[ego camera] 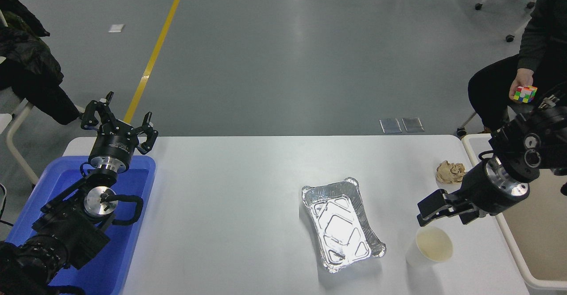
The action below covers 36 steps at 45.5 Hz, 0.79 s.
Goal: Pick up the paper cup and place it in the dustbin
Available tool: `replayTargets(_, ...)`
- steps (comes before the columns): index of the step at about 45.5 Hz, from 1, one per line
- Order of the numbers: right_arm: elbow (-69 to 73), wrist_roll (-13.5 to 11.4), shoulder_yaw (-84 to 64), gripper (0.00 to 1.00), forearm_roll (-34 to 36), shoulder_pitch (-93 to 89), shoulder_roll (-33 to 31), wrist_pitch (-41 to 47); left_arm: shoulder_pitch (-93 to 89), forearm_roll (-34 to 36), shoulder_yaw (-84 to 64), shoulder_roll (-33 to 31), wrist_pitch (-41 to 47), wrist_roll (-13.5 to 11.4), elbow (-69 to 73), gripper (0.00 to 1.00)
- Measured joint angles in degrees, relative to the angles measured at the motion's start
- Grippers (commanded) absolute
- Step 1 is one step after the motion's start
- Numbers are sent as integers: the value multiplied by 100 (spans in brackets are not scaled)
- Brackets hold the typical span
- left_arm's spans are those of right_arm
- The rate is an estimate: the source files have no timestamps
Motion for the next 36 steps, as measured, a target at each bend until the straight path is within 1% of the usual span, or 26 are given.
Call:
replayTargets(17,-689,23,275,100,-558,-992,48,-290,-1,1,0,3,0,-1,0,99)
replayTargets(36,-1014,59,339,99,-875,-1515,47,-495,-1,1,0,1,0,-4,0,99)
